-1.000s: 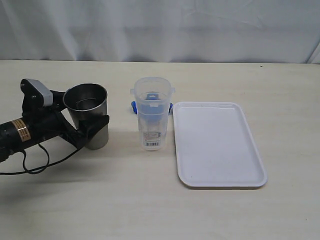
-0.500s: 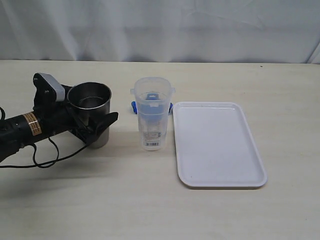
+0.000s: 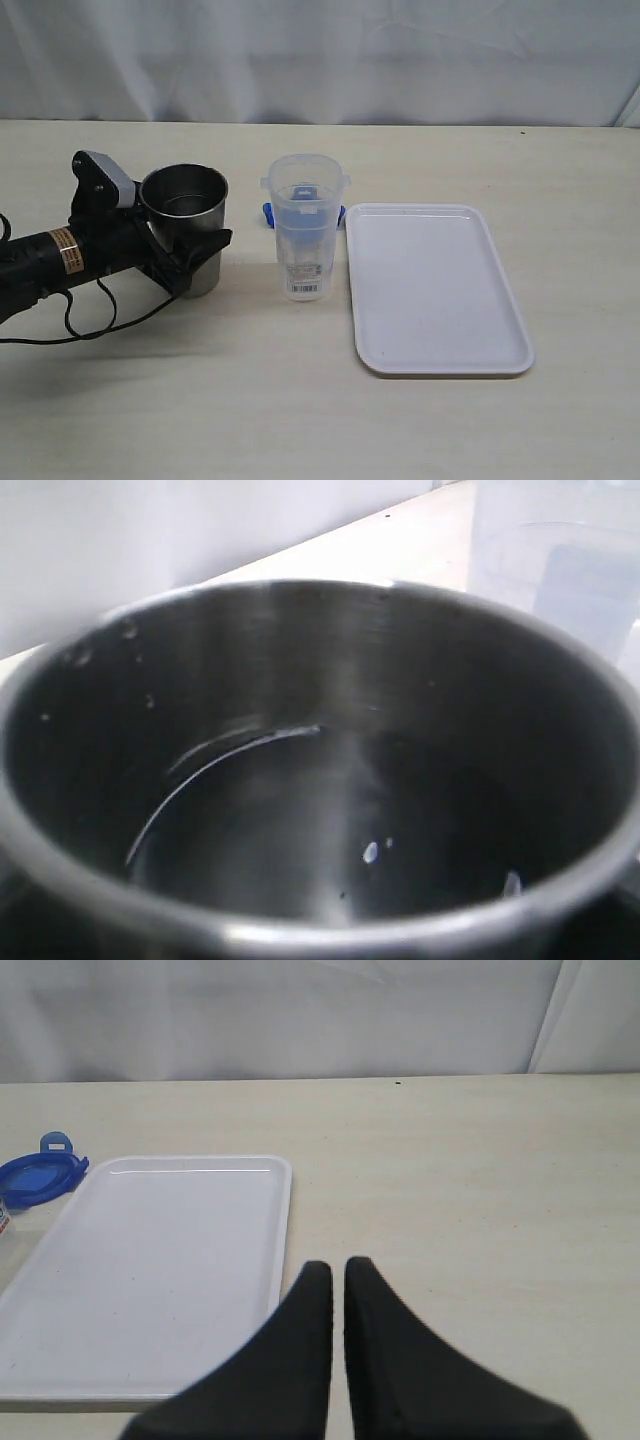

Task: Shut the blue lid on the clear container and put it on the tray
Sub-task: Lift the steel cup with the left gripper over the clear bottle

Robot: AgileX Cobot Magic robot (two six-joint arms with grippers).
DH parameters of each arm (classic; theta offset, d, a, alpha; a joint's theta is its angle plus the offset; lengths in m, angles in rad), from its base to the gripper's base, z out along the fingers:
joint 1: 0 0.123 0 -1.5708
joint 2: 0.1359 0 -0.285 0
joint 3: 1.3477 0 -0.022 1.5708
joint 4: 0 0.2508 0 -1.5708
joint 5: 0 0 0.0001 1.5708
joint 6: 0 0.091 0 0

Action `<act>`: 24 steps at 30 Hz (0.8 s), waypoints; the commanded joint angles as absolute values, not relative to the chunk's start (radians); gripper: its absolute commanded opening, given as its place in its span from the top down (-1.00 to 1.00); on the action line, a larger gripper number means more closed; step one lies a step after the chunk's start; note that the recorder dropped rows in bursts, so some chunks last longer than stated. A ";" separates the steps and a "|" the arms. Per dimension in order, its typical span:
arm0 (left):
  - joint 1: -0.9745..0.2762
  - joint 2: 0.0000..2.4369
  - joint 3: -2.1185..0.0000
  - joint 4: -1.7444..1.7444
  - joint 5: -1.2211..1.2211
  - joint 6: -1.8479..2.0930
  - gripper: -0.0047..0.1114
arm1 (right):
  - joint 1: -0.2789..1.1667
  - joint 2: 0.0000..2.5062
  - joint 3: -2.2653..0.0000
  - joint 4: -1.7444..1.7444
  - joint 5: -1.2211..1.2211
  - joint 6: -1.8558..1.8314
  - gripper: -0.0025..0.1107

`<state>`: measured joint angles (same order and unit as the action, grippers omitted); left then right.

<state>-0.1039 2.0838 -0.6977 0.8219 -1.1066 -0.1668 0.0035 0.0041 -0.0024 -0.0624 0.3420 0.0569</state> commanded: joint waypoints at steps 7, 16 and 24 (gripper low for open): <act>-0.105 2.086 -0.699 0.853 -1.221 -0.199 0.92 | 0.002 0.000 0.000 -0.060 0.343 0.057 0.87; -0.105 2.073 -0.700 0.807 -1.221 -0.199 0.92 | 0.002 0.000 0.000 -0.060 0.343 0.057 0.87; -0.105 1.980 -0.700 0.800 -1.221 -0.212 0.92 | 0.002 0.000 0.000 -0.060 0.343 0.057 0.87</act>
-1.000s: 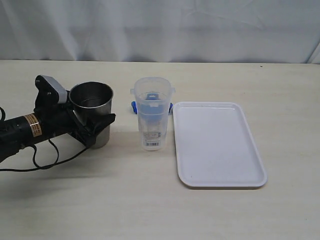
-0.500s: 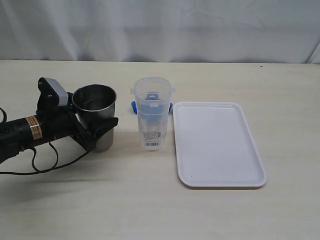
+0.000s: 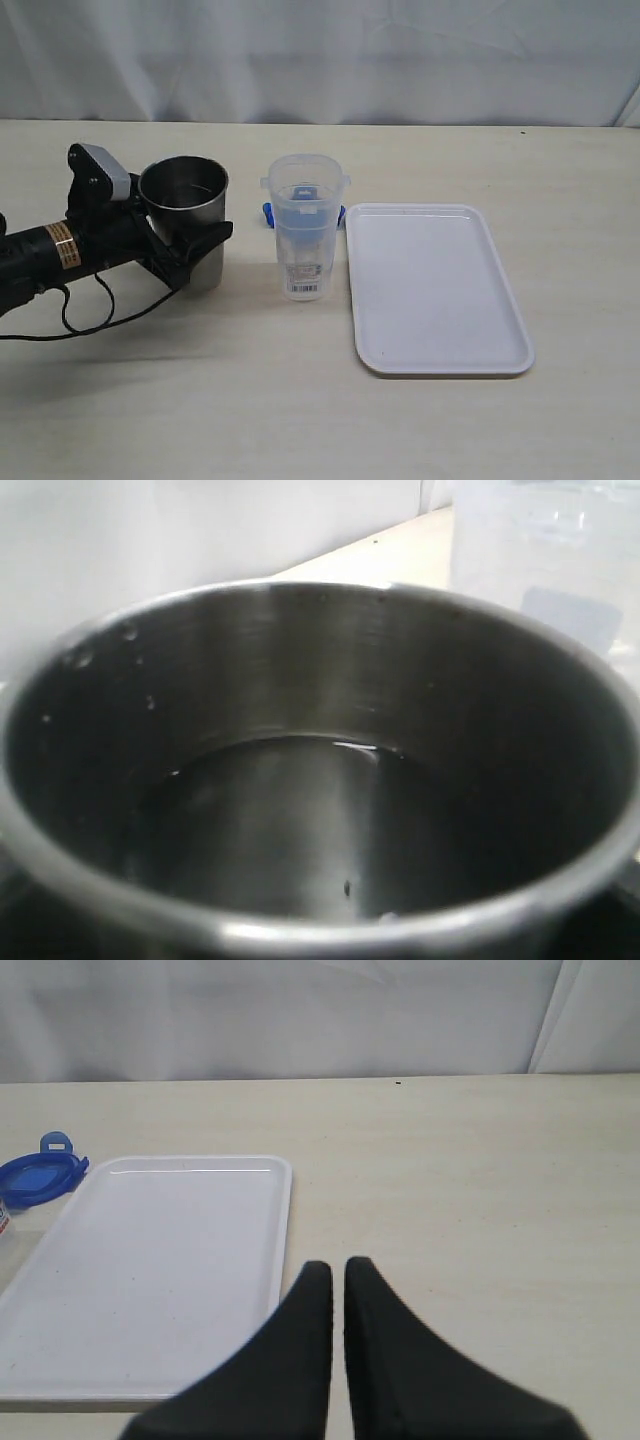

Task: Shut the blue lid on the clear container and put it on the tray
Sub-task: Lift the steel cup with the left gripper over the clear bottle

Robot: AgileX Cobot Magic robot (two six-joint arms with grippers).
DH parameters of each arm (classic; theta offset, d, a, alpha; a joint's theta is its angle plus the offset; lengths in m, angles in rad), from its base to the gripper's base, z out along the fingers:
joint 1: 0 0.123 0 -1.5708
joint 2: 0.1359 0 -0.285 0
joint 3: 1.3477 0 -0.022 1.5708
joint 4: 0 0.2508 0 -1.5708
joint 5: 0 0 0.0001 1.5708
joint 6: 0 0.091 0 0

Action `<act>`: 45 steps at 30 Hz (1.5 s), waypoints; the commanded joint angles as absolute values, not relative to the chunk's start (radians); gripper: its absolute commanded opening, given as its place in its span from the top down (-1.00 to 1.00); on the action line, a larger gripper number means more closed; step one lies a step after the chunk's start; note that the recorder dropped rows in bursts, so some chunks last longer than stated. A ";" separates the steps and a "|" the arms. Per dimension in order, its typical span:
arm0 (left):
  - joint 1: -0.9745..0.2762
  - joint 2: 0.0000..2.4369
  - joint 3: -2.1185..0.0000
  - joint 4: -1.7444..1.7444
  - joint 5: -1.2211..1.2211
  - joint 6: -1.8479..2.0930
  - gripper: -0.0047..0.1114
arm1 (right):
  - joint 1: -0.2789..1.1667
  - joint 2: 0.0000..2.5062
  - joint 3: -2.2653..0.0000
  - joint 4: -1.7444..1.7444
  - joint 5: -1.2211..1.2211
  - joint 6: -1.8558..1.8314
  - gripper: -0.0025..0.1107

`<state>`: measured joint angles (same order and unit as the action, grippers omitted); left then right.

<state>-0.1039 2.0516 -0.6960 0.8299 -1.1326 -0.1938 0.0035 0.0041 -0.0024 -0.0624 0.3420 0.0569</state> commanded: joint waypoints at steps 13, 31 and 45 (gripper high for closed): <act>-0.105 1.852 -0.781 0.817 -1.181 -0.414 0.92 | 0.002 0.000 0.000 -0.060 0.343 0.057 0.87; -0.219 1.852 -1.001 0.857 -0.866 -0.472 0.92 | 0.002 0.000 0.000 -0.060 0.343 0.057 0.87; -0.248 1.856 -1.038 0.920 -0.842 -0.467 0.92 | 0.002 0.000 0.000 -0.060 0.343 0.057 0.87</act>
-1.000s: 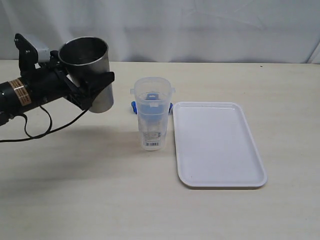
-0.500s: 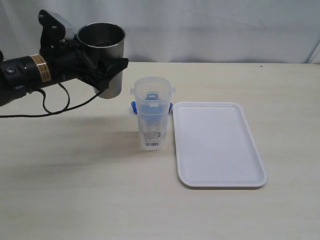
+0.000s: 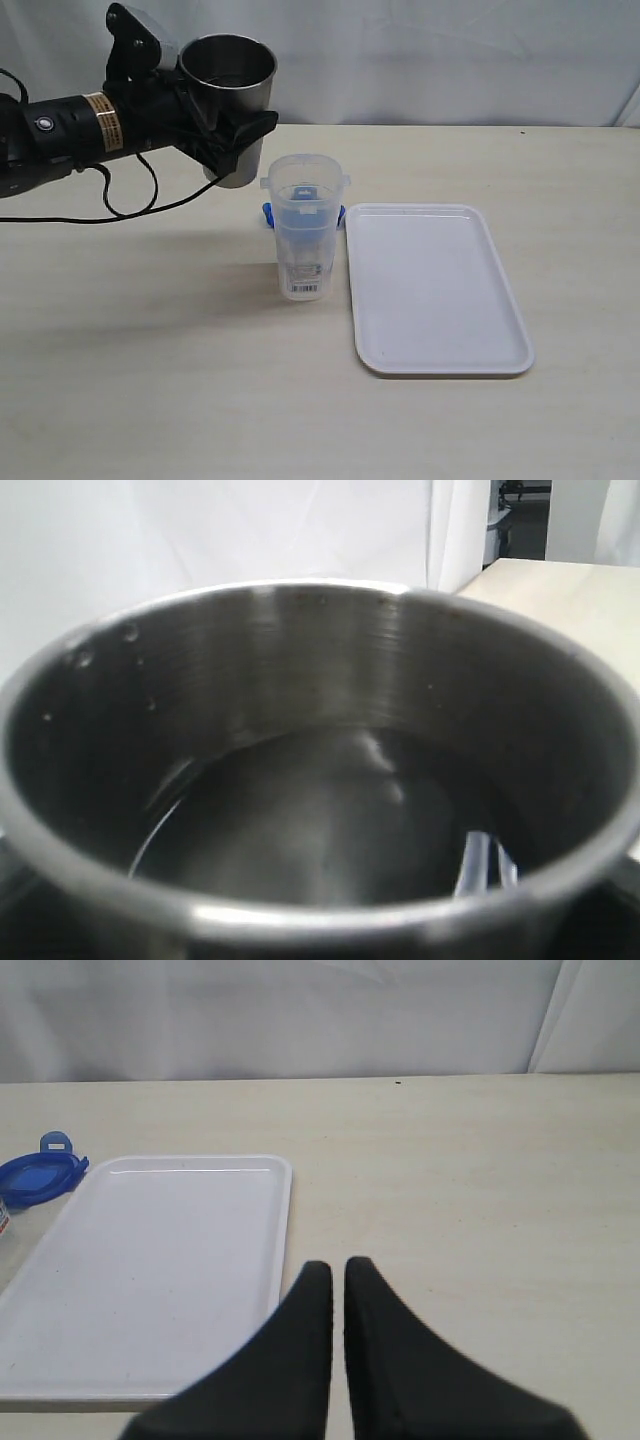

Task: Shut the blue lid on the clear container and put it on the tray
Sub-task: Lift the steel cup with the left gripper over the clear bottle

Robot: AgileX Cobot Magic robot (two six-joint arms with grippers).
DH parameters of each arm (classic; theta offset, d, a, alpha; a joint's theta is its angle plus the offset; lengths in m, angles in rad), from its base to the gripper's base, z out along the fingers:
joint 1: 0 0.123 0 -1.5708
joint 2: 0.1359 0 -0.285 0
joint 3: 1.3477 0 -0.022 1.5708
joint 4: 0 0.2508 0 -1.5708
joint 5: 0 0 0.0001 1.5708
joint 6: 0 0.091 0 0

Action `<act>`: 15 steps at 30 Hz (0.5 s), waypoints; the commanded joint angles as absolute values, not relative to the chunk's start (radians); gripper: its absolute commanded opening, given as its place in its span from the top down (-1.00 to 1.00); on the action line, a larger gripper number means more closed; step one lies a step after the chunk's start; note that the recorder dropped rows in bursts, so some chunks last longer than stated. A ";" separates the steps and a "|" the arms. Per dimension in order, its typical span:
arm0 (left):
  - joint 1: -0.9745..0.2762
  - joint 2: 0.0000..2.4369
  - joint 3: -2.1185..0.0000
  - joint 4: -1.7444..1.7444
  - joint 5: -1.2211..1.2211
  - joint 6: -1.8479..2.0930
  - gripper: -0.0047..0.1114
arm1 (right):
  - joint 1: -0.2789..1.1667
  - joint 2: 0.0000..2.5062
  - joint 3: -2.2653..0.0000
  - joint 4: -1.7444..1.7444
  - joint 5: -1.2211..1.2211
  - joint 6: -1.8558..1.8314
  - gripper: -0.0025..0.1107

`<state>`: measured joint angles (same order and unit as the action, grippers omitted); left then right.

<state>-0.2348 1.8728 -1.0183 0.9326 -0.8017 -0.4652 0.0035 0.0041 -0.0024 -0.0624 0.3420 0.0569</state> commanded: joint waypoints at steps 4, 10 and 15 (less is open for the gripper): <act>-0.257 1.856 -1.038 0.948 -0.841 -0.467 0.92 | 0.002 0.000 0.000 -0.060 0.343 0.057 0.87; -0.257 1.856 -1.038 1.015 -0.845 -0.476 0.92 | 0.002 0.000 0.000 -0.060 0.343 0.057 0.87; -0.257 1.856 -1.038 1.037 -0.843 -0.436 0.92 | 0.002 0.000 0.000 -0.060 0.343 0.057 0.87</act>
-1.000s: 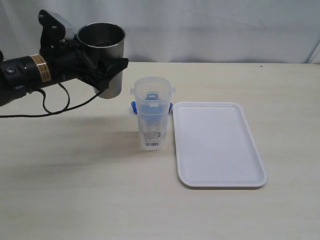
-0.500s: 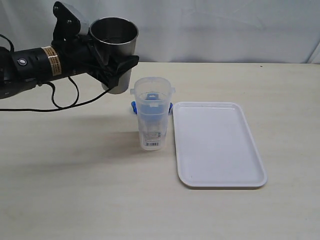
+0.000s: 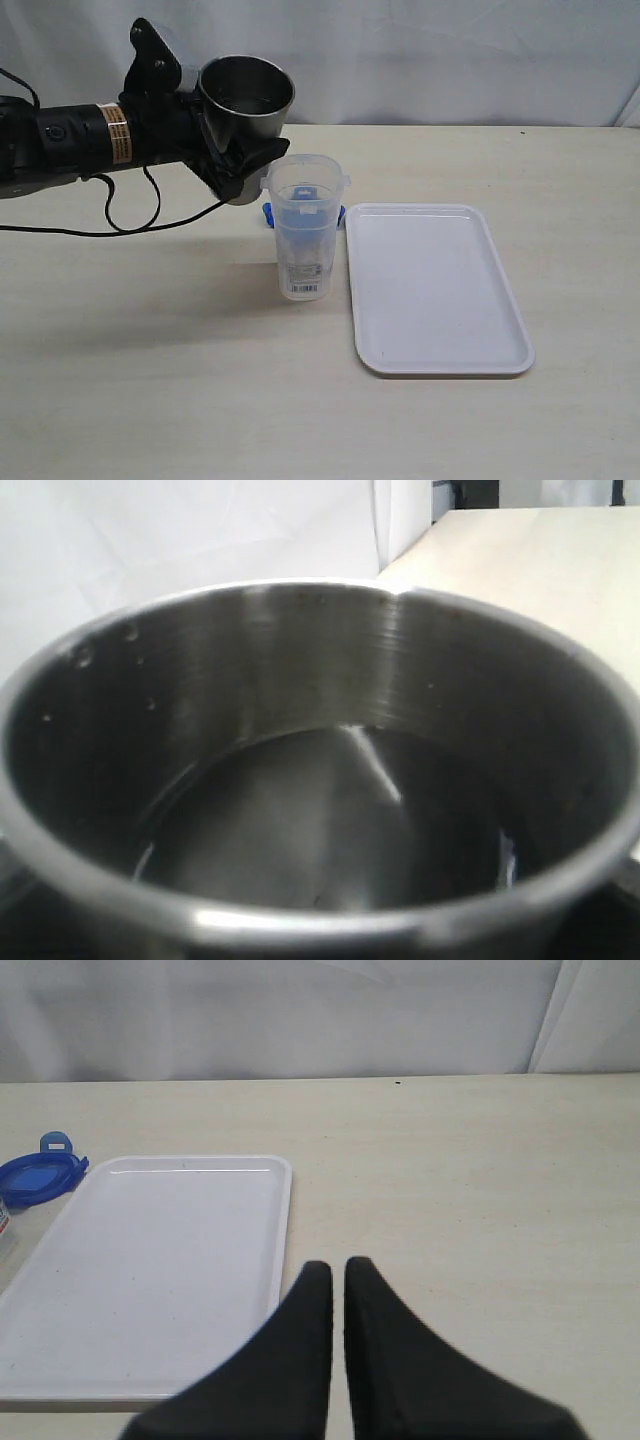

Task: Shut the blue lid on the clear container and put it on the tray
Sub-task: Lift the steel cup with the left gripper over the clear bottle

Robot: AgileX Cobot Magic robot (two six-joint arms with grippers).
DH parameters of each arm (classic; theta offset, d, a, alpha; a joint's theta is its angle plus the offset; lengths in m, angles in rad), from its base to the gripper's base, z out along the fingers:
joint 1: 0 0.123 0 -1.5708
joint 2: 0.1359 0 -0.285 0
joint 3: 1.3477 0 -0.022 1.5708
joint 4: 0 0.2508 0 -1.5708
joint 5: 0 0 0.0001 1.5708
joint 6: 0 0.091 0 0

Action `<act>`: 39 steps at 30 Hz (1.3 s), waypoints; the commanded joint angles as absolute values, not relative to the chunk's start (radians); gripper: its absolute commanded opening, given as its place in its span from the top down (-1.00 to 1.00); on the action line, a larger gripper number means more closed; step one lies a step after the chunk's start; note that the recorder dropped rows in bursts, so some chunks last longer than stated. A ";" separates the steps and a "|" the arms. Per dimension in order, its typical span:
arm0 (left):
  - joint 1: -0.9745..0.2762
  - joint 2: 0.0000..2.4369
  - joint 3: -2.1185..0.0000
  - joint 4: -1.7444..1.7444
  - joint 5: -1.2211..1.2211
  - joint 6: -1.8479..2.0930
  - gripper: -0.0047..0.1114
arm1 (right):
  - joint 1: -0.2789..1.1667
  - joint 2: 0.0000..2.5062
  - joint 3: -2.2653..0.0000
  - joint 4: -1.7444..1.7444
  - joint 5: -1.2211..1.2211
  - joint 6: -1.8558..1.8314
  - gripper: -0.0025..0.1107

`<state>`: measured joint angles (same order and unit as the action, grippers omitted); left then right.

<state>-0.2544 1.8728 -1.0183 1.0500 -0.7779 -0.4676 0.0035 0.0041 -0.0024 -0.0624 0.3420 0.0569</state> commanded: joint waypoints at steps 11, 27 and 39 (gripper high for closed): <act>-0.257 1.856 -1.038 1.037 -0.842 -0.340 0.92 | 0.002 0.000 0.000 -0.060 0.343 0.057 0.87; -0.257 1.856 -1.038 1.035 -0.842 -0.205 0.92 | 0.002 0.000 0.000 -0.060 0.343 0.057 0.87; -0.257 1.856 -1.038 0.943 -0.839 -0.227 0.92 | 0.002 0.000 0.000 -0.060 0.343 0.057 0.87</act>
<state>-0.2544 1.8728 -1.0183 1.0297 -0.7779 -0.2141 0.0035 0.0041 -0.0024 -0.0624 0.3420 0.0569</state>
